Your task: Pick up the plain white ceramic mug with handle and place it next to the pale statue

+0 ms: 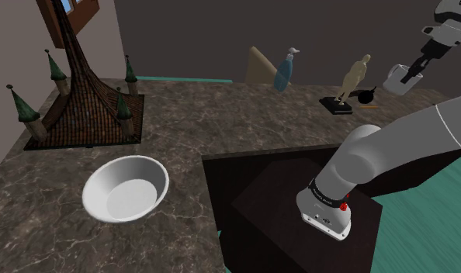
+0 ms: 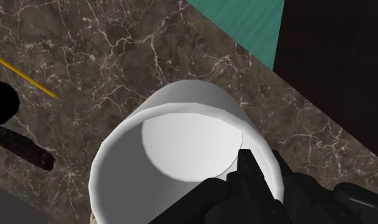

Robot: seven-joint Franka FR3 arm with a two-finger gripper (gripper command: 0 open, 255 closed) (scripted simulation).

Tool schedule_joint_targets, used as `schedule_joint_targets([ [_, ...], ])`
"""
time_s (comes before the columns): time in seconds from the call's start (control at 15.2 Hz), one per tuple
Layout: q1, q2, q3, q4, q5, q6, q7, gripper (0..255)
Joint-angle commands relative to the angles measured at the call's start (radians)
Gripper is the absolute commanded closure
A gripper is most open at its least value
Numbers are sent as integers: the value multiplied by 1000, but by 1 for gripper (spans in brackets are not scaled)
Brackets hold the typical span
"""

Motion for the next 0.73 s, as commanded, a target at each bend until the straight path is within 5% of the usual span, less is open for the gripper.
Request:
schedule_joint_targets([
  [0.0,-7,-7,-2,-29,-7,25,3,255],
  [0.66,-33,-37,-21,-168,-43,147,21,255],
])
